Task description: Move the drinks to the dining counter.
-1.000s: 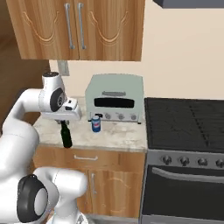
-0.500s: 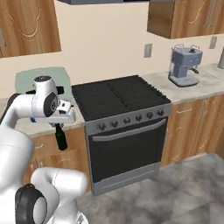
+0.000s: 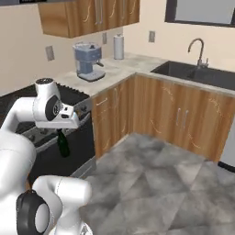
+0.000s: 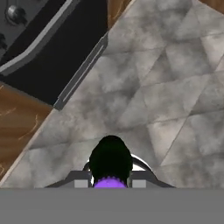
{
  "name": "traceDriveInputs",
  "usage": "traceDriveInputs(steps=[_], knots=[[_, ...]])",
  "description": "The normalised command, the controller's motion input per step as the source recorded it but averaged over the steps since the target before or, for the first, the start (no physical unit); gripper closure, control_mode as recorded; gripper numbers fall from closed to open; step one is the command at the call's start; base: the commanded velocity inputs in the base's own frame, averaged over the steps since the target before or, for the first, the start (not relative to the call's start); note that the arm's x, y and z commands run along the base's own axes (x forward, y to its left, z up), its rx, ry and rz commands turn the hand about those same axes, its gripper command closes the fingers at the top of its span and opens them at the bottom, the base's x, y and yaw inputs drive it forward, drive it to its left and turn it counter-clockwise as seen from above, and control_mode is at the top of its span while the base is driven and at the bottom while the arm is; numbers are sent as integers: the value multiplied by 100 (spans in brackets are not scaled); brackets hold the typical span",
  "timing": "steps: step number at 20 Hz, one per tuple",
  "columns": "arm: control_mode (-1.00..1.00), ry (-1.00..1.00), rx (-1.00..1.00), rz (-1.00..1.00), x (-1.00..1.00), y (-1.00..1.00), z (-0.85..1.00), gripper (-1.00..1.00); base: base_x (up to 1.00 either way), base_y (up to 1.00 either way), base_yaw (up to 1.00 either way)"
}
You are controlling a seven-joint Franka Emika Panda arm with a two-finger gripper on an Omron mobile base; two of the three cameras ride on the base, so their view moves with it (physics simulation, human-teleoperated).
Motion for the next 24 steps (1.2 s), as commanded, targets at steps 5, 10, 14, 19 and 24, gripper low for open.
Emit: traceDriveInputs(steps=[5,10,14,19,24], knots=[[100,0,0,0,0,0,0,100,0,-17,-91],[100,0,0,0,0,0,0,100,0,-7,-93],[100,0,0,0,0,0,0,100,0,-2,-93],[100,0,0,0,0,0,0,100,0,0,-92],[100,0,0,0,0,0,0,100,0,0,-92]])
